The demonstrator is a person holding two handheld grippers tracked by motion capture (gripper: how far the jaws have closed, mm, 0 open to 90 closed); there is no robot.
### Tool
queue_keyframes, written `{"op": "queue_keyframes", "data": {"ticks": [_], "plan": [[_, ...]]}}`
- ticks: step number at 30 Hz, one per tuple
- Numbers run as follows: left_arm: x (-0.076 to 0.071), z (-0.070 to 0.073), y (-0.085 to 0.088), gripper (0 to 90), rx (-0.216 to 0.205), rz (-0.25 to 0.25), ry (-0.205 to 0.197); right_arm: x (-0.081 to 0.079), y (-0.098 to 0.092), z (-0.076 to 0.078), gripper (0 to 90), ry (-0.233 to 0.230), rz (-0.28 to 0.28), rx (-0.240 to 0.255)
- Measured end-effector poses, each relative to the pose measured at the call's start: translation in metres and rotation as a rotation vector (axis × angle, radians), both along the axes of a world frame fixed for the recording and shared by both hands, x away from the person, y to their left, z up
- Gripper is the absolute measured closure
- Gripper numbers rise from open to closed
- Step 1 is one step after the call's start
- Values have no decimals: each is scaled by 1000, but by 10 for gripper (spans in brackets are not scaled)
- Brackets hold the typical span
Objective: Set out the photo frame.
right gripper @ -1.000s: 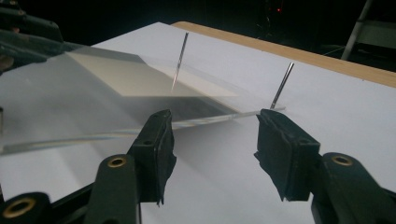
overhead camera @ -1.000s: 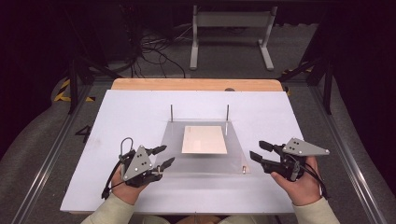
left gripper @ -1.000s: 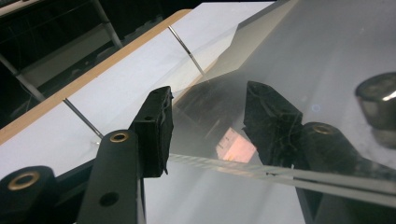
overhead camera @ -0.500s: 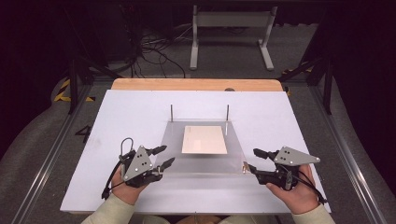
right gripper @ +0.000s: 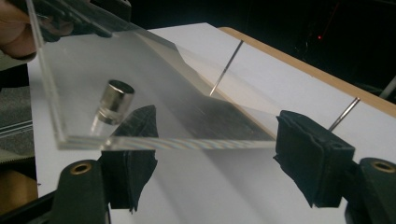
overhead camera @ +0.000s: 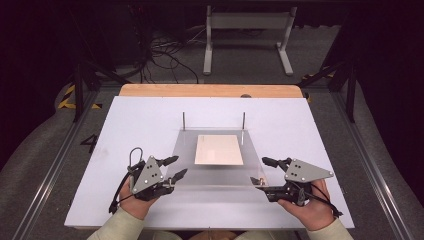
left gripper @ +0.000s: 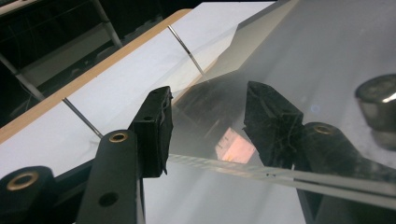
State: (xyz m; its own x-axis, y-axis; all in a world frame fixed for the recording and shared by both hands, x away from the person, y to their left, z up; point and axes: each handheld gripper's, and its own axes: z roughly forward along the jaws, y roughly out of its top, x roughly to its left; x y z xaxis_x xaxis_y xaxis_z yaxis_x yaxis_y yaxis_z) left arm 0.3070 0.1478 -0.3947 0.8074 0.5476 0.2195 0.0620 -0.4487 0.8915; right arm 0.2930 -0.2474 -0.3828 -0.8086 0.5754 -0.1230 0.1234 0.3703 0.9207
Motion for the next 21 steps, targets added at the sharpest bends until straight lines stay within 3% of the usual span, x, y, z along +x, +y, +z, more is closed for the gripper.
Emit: {"op": "queue_keyframes", "data": {"ticks": [9,14,17,21], "plan": [[0,0,0,508,0,1,1,3,9,0,375,-61,56,-3],[0,0,0,508,-7,2,4,8,8,-4,473,-76,76,8],[0,1,0,510,-7,1,5,7,9,-4,549,-127,87,-30],[0,2,0,517,-9,8,-8,8,9,-2,565,-144,90,-41]]}}
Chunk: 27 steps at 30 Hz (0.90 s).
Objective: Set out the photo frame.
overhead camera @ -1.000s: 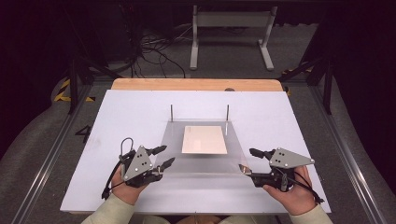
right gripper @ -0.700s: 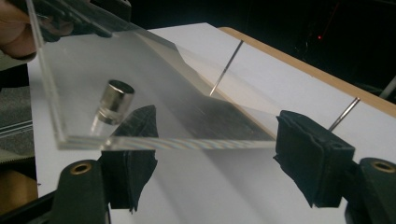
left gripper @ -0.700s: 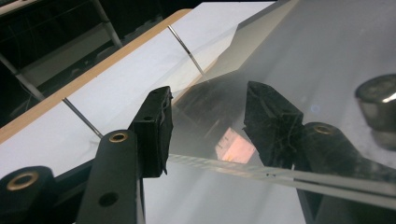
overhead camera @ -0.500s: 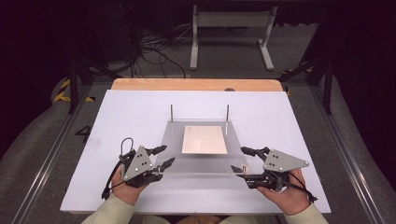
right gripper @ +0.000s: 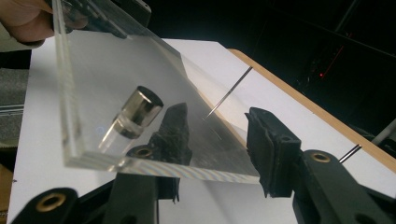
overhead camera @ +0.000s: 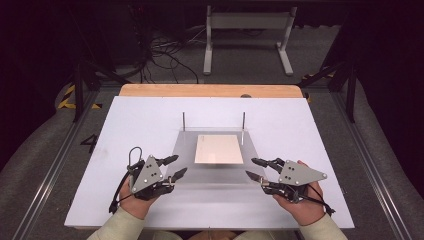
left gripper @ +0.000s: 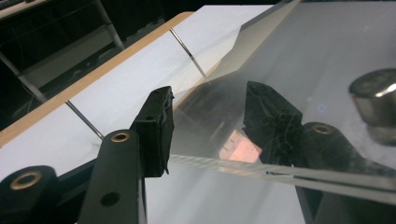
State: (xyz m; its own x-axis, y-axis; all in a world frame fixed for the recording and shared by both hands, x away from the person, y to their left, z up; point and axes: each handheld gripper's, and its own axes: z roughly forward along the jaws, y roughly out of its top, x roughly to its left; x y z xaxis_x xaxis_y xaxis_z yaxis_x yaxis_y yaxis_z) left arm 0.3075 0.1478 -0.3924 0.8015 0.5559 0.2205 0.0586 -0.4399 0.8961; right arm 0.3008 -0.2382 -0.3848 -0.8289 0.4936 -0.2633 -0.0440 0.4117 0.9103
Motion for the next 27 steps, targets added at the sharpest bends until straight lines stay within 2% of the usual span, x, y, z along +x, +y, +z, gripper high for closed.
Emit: {"op": "queue_keyframes", "data": {"ticks": [6,8,16,18,22,23,26,27], "plan": [[1,4,-1,525,-10,19,-14,3,0,5,566,9,-8,17],[2,8,-2,525,-25,30,-25,4,1,9,572,-13,-26,12],[9,23,-7,534,-36,59,-64,9,3,22,580,-92,-82,13],[11,30,-9,543,-28,73,-95,13,4,28,584,-124,-102,12],[12,39,-12,554,-38,86,-123,15,4,39,585,-184,-136,14],[12,45,-13,555,-49,92,-141,15,4,41,586,-199,-144,16],[11,52,-16,562,-40,108,-179,15,3,49,584,-216,-164,24],[11,52,-16,563,-40,108,-179,15,3,49,584,-216,-164,24]]}}
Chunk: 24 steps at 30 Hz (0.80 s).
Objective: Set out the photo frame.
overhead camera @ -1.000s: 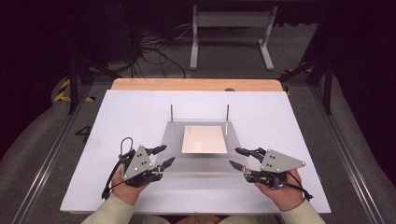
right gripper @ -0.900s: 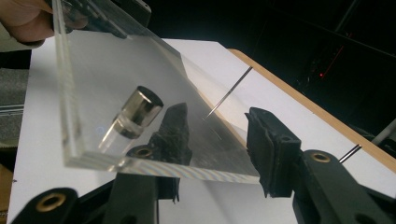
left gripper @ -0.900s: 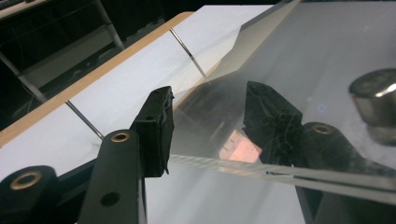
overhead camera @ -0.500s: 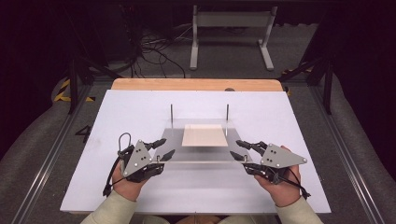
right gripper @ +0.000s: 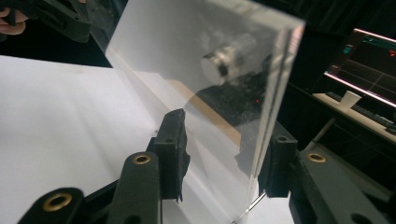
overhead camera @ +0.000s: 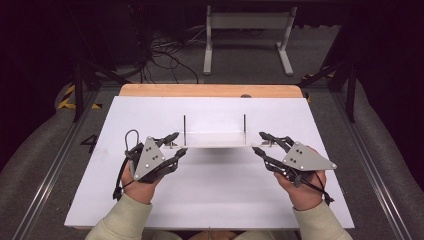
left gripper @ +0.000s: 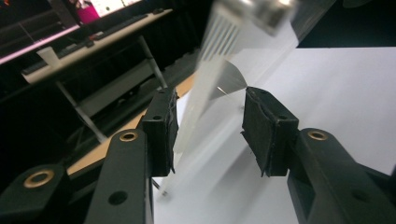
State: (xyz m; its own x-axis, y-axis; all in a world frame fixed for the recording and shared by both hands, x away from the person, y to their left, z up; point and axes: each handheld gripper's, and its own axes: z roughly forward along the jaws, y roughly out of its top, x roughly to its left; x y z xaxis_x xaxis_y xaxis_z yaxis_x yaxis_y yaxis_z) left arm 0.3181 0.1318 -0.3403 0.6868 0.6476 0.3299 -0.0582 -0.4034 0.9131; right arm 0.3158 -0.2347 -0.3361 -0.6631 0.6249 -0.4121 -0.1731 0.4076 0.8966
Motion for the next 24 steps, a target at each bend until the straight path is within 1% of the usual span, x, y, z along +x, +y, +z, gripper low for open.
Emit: {"op": "queue_keyframes", "data": {"ticks": [1,4,8,9,11,12,13,15,19,20,22,24], "plan": [[-2,4,-1,564,6,9,-21,-2,1,5,583,-17,-13,7],[-6,10,-1,565,-4,9,-36,-6,1,10,583,-30,-17,14],[-10,15,0,564,-13,2,-33,-13,1,18,582,-31,-19,24],[-11,17,0,564,-19,-1,-30,-13,1,18,582,-31,-19,24],[-14,20,1,562,-31,-7,-21,-18,1,23,580,-19,-23,27],[-18,23,3,562,-41,-16,-10,-20,1,25,580,-17,-24,27],[-18,23,3,562,-41,-16,-10,-20,1,25,580,-17,-24,27],[-21,27,4,561,-55,-29,2,-26,1,30,579,-8,-18,36],[-28,36,8,563,-91,-65,44,-36,-1,39,577,5,6,63],[-30,38,9,564,-108,-78,59,-38,-1,41,577,5,10,67],[-33,43,10,566,-109,-87,83,-46,-2,48,578,11,26,80],[-38,47,10,566,-110,-88,119,-49,-1,50,577,12,29,81]]}}
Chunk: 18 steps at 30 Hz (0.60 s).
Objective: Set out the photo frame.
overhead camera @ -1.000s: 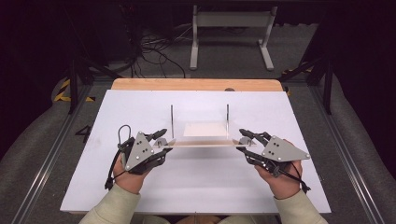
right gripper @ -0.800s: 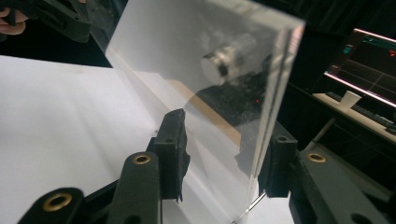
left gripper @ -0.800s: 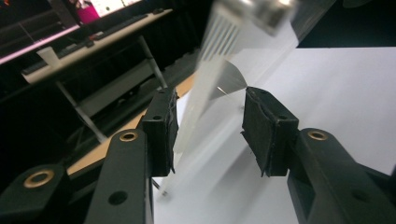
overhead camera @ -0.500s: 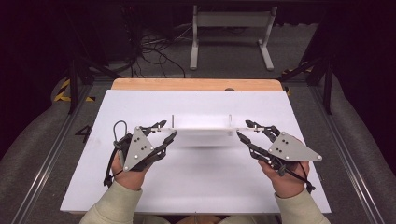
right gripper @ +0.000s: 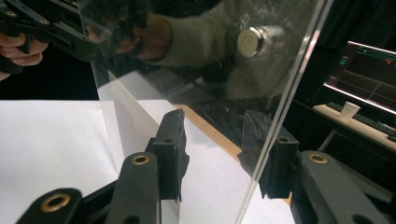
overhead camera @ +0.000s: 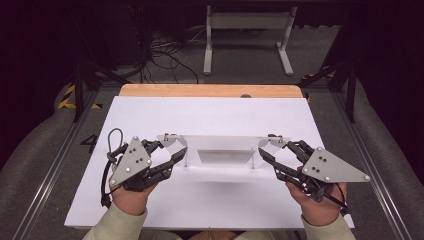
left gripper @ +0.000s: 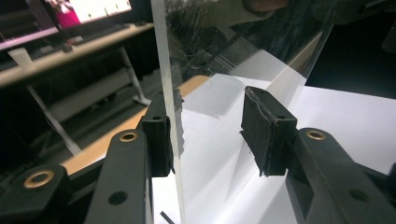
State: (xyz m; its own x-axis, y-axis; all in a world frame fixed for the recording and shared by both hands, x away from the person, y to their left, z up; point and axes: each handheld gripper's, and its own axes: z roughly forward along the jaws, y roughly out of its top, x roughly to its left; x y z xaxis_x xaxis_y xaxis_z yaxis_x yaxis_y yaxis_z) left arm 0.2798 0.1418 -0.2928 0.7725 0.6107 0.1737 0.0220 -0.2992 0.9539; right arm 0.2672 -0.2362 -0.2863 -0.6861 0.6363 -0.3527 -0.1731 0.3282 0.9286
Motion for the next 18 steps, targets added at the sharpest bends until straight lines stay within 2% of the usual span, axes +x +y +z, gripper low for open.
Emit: {"op": "queue_keyframes", "data": {"ticks": [2,4,9,13,14,18], "plan": [[-5,5,0,568,3,-3,31,-5,-1,4,575,13,10,9],[-8,7,-1,570,3,-4,43,-8,-2,6,573,25,15,15],[-8,8,-2,575,6,-6,50,-8,-3,6,560,42,12,29],[-5,6,-3,572,-6,-12,31,-5,-4,5,548,40,8,43],[-3,4,-4,567,-21,-12,12,-3,-5,3,540,36,2,53],[0,0,-4,552,-44,-7,-15,0,-5,0,535,27,1,69]]}}
